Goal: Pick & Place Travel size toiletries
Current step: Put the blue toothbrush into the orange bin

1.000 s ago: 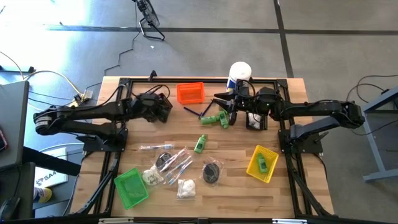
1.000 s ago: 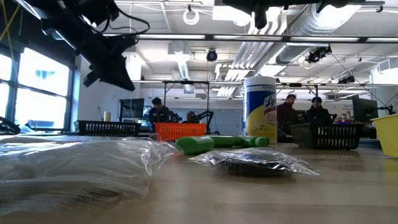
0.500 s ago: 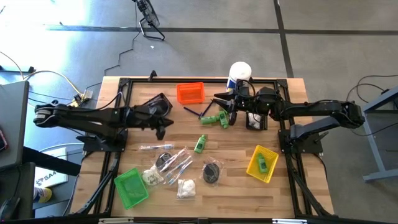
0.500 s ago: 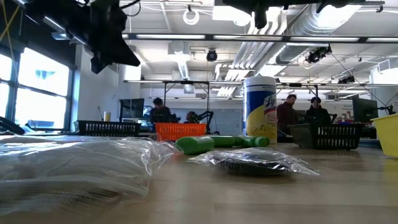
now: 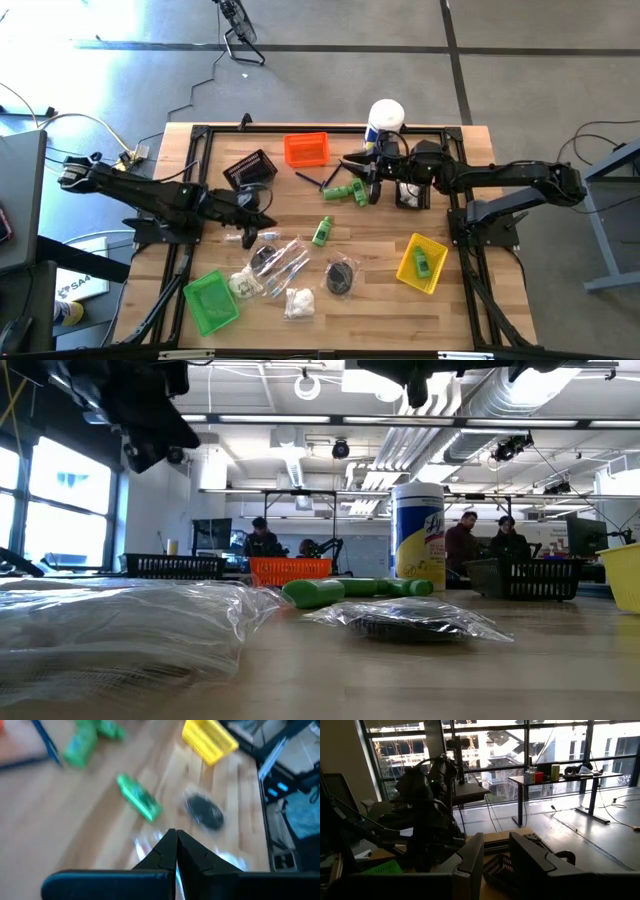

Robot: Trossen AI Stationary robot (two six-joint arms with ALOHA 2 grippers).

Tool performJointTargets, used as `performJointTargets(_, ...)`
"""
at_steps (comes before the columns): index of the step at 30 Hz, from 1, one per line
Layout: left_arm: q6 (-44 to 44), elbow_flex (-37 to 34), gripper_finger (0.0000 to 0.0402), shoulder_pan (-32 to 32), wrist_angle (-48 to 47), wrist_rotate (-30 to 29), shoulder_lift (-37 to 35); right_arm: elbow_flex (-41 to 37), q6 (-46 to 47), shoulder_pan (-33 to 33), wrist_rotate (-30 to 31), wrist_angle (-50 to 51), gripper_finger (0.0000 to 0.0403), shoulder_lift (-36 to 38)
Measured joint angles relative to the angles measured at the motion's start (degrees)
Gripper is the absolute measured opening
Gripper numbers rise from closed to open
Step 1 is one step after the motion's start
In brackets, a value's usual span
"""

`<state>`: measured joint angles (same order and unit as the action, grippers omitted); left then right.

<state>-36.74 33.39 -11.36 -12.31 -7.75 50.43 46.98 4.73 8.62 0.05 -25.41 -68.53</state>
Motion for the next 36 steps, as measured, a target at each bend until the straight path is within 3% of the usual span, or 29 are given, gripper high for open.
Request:
performJointTargets(9, -11.51, 0.00, 0.0001, -8.70, -8.87, -0.61, 0.47, -0.02, 0.00, 0.00, -0.62, 1.58, 0.0085, -0.02)
performJointTargets(17, -16.64, 0.00, 0.0000, -11.29, -20.72, -0.82, 0.65, -0.02, 0.00, 0.00, -0.06, 1.60, 0.0085, -0.02)
performJointTargets(27, -13.49, 0.00, 0.0000, -11.16, -31.26, -1.02, 3.12, -0.02, 2.64, 0.00, -0.04, 1.58, 0.0085, -0.02)
performJointTargets(36, -9.65, -0.02, 0.0013, -11.16, -33.72, -0.38, 3.11, -0.02, 2.71, 0.00, -0.02, 1.53, 0.0085, -0.02)
